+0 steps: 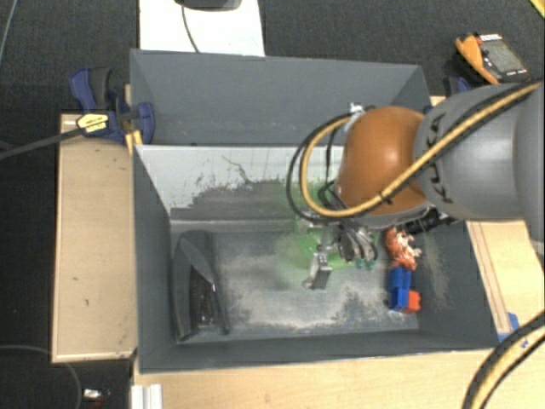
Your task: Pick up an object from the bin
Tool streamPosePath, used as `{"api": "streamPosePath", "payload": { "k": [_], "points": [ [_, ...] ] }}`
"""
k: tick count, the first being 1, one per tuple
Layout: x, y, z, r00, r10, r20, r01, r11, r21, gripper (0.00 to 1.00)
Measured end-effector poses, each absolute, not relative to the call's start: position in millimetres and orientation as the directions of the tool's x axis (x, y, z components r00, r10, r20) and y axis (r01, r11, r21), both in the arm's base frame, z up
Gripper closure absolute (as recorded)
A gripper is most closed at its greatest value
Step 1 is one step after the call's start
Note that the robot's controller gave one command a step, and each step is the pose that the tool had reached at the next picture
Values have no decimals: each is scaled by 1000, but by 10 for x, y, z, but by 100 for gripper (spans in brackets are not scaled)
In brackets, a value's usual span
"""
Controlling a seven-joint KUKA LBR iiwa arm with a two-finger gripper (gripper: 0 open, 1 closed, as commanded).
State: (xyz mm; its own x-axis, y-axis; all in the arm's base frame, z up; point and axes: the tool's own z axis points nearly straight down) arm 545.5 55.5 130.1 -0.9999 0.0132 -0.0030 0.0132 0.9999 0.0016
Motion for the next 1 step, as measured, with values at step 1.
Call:
{"api": "streamPosePath", "payload": {
  "k": [1],
  "points": [
    [5880, 399, 757, -996, 92, -8, 92, 996, 4, 0]
  ]
}}
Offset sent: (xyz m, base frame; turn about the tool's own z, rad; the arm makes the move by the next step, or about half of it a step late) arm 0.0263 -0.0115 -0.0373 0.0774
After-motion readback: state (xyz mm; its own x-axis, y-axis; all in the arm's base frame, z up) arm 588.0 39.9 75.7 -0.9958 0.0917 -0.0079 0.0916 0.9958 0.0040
